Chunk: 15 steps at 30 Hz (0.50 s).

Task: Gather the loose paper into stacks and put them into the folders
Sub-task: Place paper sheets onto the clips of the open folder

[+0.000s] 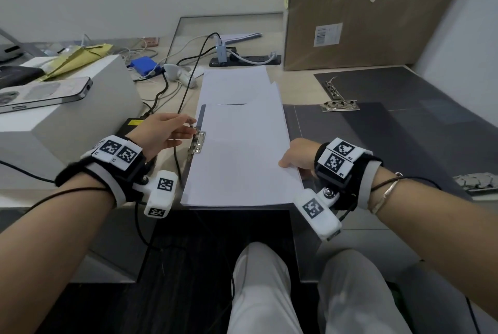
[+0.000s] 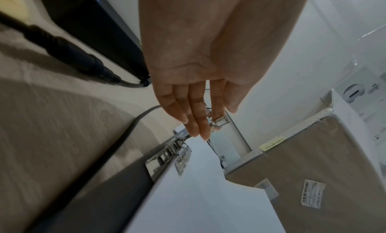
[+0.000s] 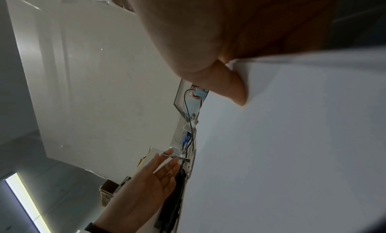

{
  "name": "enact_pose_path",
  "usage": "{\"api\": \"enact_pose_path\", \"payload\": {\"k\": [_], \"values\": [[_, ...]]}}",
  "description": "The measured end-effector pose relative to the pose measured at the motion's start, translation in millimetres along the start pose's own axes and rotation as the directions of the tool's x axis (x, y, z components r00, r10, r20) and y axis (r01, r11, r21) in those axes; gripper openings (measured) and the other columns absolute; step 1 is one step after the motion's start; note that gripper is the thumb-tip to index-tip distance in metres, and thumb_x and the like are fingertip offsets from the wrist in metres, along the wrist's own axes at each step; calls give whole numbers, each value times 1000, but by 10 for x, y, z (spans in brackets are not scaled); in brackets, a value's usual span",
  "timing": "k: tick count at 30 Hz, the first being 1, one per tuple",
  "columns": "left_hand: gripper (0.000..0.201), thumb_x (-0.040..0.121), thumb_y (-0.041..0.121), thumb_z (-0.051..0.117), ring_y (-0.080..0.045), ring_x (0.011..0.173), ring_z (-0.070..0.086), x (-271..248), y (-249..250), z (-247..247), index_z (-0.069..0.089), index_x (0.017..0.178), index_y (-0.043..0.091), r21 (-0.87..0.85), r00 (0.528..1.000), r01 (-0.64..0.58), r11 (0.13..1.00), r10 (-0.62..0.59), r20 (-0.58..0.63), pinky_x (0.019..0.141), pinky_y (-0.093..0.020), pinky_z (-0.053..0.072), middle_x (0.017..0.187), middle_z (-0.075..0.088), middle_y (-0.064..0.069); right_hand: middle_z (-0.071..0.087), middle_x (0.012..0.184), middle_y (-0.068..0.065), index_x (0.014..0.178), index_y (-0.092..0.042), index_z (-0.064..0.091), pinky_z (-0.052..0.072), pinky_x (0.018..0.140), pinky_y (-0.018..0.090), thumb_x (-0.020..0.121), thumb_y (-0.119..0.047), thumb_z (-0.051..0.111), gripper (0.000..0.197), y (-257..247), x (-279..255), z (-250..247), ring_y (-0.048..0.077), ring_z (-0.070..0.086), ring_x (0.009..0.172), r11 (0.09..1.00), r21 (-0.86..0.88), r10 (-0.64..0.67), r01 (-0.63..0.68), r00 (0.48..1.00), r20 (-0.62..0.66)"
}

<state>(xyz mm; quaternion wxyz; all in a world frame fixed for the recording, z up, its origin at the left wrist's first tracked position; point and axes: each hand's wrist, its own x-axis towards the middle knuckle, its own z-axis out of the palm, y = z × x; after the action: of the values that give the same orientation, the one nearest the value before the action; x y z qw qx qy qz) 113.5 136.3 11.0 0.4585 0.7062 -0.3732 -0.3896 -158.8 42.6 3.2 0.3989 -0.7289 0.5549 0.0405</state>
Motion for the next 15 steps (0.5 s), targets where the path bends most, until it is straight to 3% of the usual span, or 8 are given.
{"api": "enact_pose_path", "payload": {"k": [3, 7, 10, 13, 15], "values": [[30, 100, 32, 46, -14, 85, 63, -25, 7, 29, 66, 110, 12, -2, 1000, 9, 1000, -9, -12, 74, -23, 45, 95, 68, -5, 38, 67, 6, 69, -9, 38, 27, 53, 25, 84, -9, 51, 21, -74, -51, -19, 20, 37, 57, 990, -139, 14, -9, 999, 34], [27, 98, 31, 49, -14, 86, 64, -54, 2, 33, 68, 106, 13, 4, 999, 31, 1000, -31, -22, 75, -23, 46, 95, 70, -4, 47, 65, 7, 72, -8, 45, 32, 54, 25, 86, -15, 51, 17, -118, -114, -50, 22, 45, 58, 984, -177, 9, 2, 998, 61], [24, 97, 26, 52, -14, 87, 64, -69, -9, 27, 69, 106, 12, -5, 998, 50, 999, -50, -26, 74, -23, 45, 95, 69, -4, 43, 70, 4, 72, -10, 43, 33, 54, 25, 90, -16, 47, 19, -100, -106, -33, 19, 40, 58, 992, -127, 5, 1, 999, 43], [26, 97, 28, 52, -13, 88, 64, -84, -21, 26, 69, 107, 12, -14, 996, 84, 996, -84, -24, 75, -23, 44, 93, 70, -1, 41, 74, -2, 68, -20, 37, 47, 77, 32, 94, -17, 40, 26, -74, -65, 17, 12, 41, 62, 1000, 15, -1, 1, 999, 40], [25, 98, 28, 51, -11, 88, 63, -100, -46, 25, 69, 105, 13, -36, 994, 105, 994, -105, -20, 74, -22, 43, 93, 69, 1, 39, 75, -3, 68, -20, 37, 46, 84, 33, 95, -15, 37, 27, -71, -74, 48, 11, 40, 63, 1000, 1, 1, -1, 999, 43]]}}
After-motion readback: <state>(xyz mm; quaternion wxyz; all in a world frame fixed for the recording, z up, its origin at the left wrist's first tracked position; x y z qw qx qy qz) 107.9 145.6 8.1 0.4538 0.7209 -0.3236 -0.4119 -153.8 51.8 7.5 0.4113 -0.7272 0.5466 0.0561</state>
